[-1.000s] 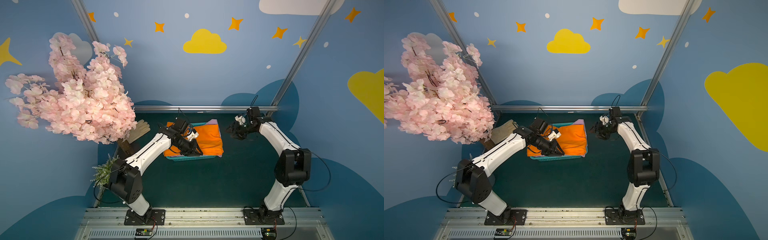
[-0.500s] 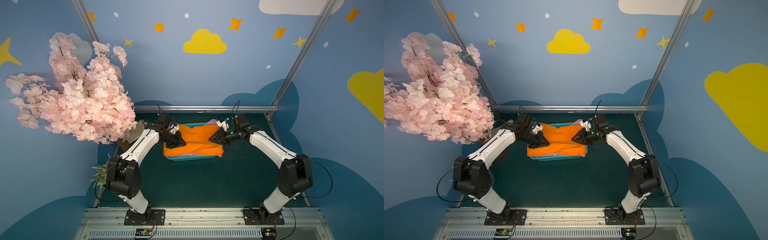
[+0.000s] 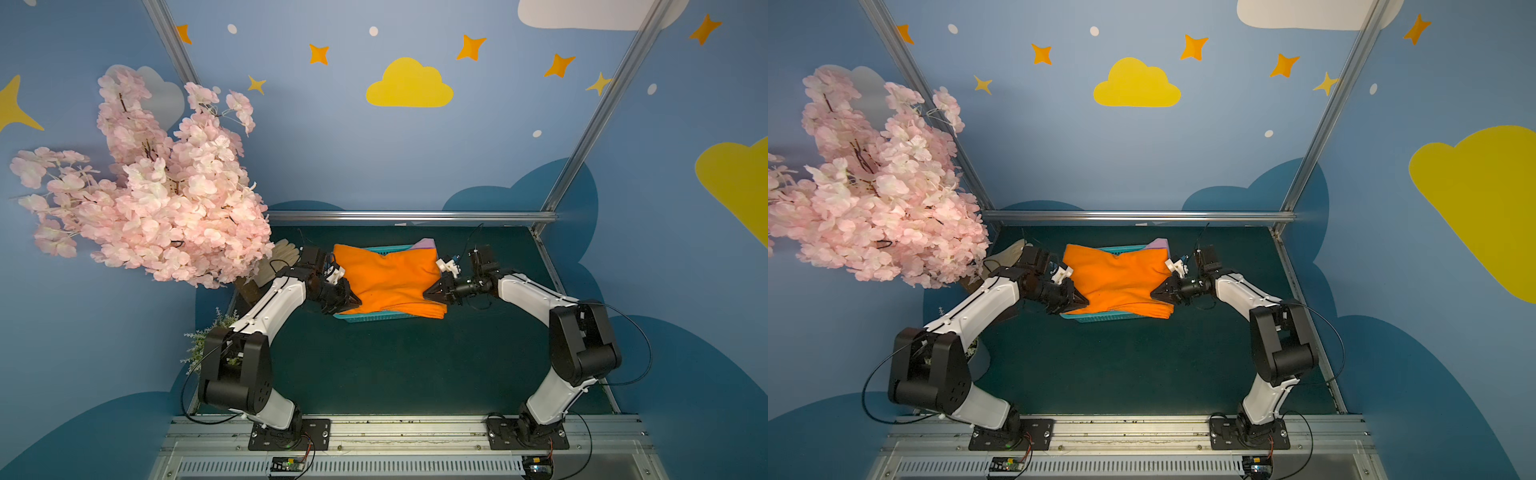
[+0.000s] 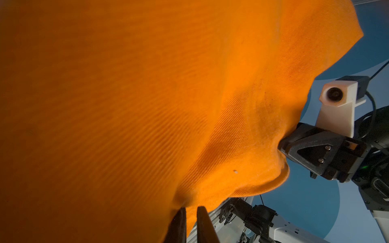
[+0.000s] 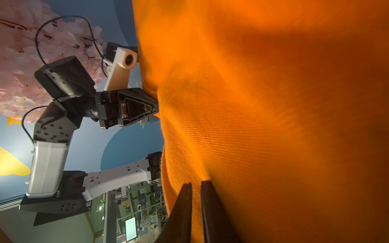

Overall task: Put the folded long pants in the basket
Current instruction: Adjust the long pant in the basket.

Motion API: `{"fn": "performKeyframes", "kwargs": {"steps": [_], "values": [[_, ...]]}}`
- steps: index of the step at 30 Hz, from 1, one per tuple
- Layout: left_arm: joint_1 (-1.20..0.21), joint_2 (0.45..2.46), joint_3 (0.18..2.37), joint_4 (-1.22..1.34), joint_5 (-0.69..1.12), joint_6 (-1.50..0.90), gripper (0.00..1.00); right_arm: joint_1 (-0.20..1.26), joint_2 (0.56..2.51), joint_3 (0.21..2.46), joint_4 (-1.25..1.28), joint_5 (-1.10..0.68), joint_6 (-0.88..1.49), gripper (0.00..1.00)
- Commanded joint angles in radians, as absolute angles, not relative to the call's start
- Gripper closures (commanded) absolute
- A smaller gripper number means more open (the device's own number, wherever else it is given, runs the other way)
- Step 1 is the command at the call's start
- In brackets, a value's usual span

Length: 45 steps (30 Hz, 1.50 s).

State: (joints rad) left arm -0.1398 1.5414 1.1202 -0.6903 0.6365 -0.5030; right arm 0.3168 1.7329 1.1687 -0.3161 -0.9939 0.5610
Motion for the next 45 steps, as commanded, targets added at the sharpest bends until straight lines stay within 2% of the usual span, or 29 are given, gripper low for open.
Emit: {"fn": "performKeyframes", "kwargs": {"steps": [1, 8, 12, 19, 22, 27, 29, 30, 33, 35, 38, 45], "values": [[-0.129, 1.519, 1.149, -0.699, 0.657, -0.502, 0.83, 0.275, 1.725, 1.307, -0.341, -0.934, 0.607, 0.77], [-0.126, 1.538, 1.168, -0.724, 0.655, -0.475, 0.83, 0.278, 2.03, 1.613, -0.379, -0.968, 0.659, 0.85], [-0.124, 1.544, 1.146, -0.718, 0.655, -0.468, 0.83, 0.276, 2.2, 1.775, -0.422, -0.919, 0.66, 0.88], [-0.113, 1.522, 1.111, -0.724, 0.653, -0.456, 0.83, 0.196, 2.403, 1.966, -0.365, -0.881, 0.763, 0.93], [-0.111, 1.513, 1.111, -0.731, 0.653, -0.451, 0.83, 0.196, 2.469, 2.068, -0.47, -0.894, 0.73, 0.95], [-0.11, 1.499, 1.101, -0.729, 0.666, -0.45, 0.83, 0.195, 2.424, 2.059, -0.474, -0.91, 0.696, 0.95], [-0.11, 1.488, 1.101, -0.727, 0.679, -0.448, 0.82, 0.189, 2.365, 2.046, -0.473, -0.916, 0.686, 0.93], [-0.109, 1.48, 1.106, -0.727, 0.687, -0.448, 0.82, 0.187, 2.321, 2.029, -0.465, -0.915, 0.677, 0.88], [-0.11, 1.462, 1.124, -0.727, 0.701, -0.449, 0.81, 0.17, 2.179, 1.953, -0.437, -0.885, 0.664, 0.57], [-0.11, 1.454, 1.134, -0.727, 0.704, -0.448, 0.81, 0.157, 2.106, 1.902, -0.434, -0.855, 0.65, 0.45], [-0.111, 1.453, 1.138, -0.723, 0.706, -0.448, 0.81, 0.144, 2.059, 1.845, -0.456, -0.848, 0.621, 0.42], [-0.111, 1.468, 1.119, -0.721, 0.702, -0.441, 0.81, 0.182, 2.088, 1.794, -0.517, -0.83, 0.536, 0.47]]}}
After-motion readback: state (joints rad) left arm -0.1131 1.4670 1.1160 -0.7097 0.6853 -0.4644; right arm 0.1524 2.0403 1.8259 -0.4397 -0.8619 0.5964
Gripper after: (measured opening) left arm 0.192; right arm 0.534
